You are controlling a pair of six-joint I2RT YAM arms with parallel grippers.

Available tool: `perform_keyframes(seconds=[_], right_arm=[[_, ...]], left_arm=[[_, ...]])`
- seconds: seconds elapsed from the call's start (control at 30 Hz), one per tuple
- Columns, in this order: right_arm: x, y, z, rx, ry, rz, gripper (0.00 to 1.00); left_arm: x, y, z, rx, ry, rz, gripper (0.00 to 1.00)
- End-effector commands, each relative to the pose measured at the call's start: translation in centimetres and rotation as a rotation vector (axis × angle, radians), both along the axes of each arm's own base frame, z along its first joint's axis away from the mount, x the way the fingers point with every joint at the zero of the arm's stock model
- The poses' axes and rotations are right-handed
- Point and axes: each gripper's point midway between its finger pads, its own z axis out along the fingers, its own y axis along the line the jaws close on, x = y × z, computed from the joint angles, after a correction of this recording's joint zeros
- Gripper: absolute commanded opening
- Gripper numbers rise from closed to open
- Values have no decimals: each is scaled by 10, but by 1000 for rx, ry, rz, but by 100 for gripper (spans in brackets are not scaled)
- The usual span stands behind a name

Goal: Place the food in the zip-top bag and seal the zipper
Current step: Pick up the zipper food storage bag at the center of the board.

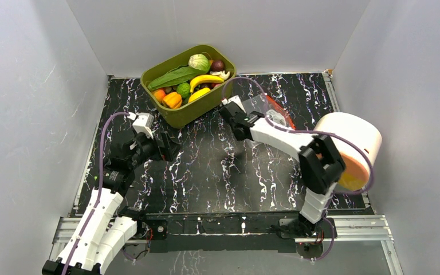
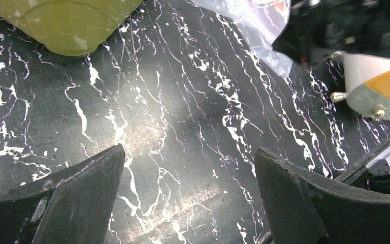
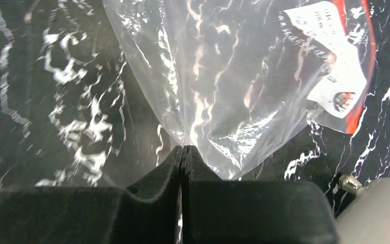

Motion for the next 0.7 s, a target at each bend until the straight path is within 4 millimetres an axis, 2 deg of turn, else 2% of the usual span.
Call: perform_keyframes(seconds=[0.0, 0.17, 0.37, 0.47, 0.57, 0.67], right_arm=[[-21, 5, 61, 171, -78, 32, 0], [-50, 16, 104, 374, -97, 107, 0], [-89, 38, 148, 624, -67, 224, 0], [-108, 49, 168, 739, -53, 295, 0], [-125, 63, 183, 856, -25, 364, 0], [-133, 71, 192, 944, -6, 374, 0]], left_arm=[[-2, -11, 13, -20, -88, -77, 98], [0, -20, 29, -38, -159, -140, 98], [-16, -52, 45, -76, -328, -418, 93], [-25, -60, 52, -66, -457, -521, 93], [-23, -62, 45, 7, -539, -577, 95], [-16, -61, 35, 105, -595, -628, 95]])
